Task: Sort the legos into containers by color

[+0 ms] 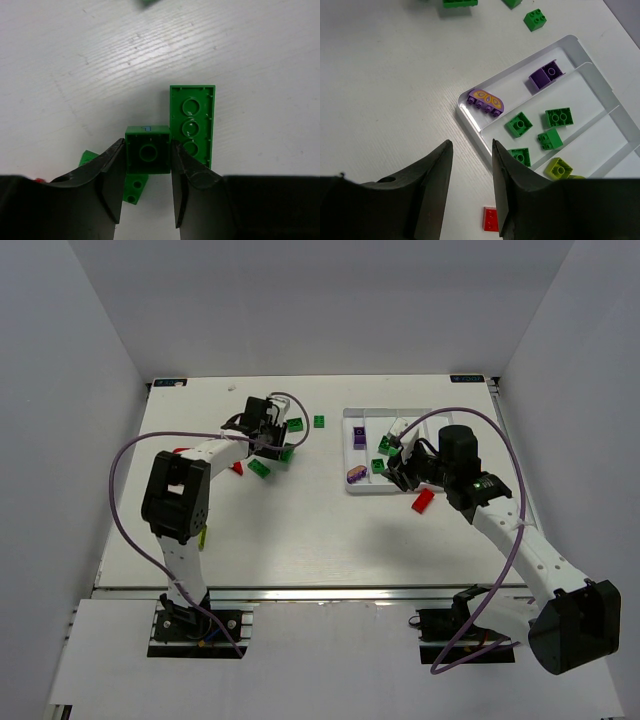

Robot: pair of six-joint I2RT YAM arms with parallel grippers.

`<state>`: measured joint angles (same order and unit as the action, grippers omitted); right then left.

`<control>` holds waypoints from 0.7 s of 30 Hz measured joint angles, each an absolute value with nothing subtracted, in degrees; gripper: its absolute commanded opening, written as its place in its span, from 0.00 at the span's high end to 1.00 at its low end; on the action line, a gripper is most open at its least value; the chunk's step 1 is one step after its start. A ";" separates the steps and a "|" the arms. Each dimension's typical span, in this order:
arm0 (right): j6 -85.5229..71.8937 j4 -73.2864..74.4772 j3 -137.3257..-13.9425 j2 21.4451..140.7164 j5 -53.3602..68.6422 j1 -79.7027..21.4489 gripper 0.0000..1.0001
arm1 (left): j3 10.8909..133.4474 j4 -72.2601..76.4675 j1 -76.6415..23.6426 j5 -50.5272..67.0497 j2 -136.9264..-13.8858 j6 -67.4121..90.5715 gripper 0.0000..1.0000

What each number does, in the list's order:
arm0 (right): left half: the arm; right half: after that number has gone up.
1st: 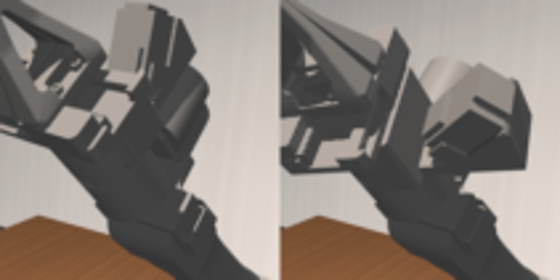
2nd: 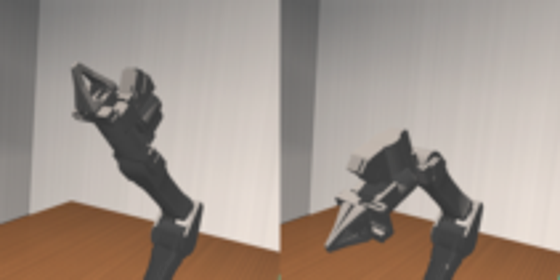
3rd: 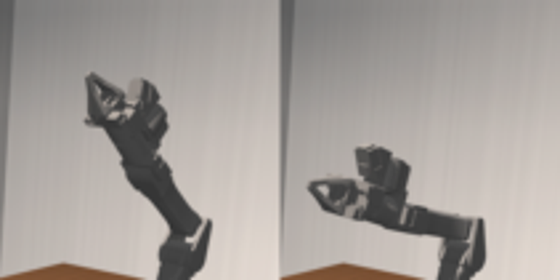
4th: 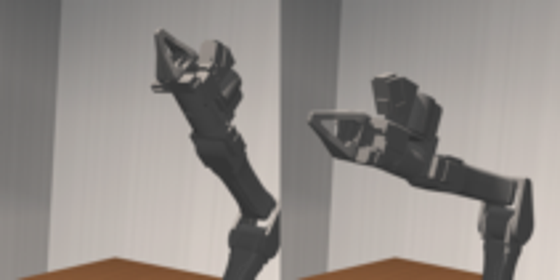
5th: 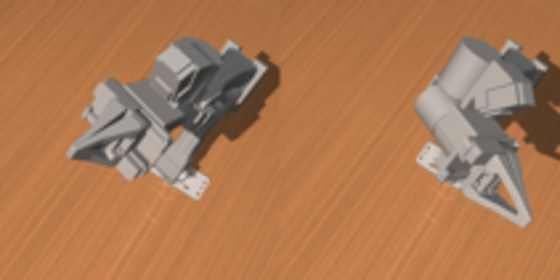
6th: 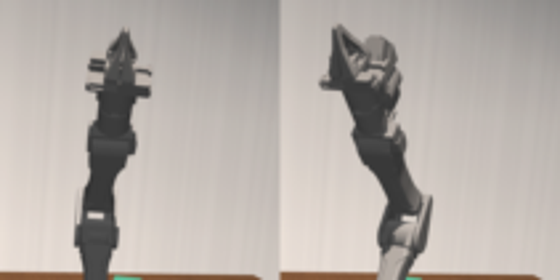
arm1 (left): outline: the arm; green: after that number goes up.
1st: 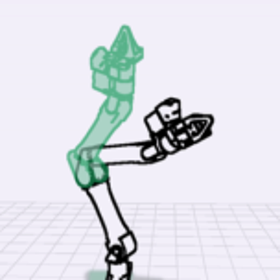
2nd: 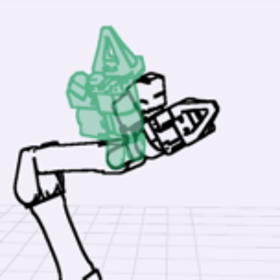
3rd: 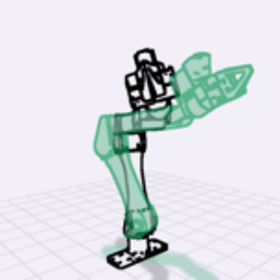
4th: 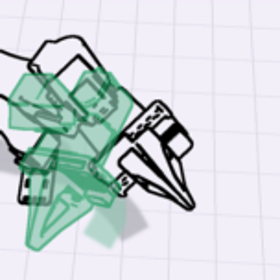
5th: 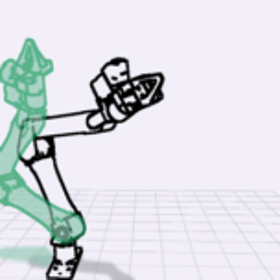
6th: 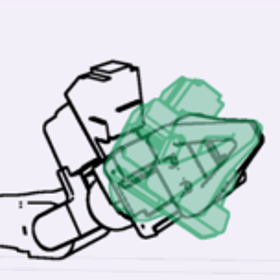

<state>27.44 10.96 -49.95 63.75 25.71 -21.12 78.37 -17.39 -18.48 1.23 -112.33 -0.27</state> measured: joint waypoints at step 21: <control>27.40 10.96 -49.95 63.46 25.91 -21.12 0.56 | 78.37 -19.27 -19.86 2.35 -113.16 -1.13 0.44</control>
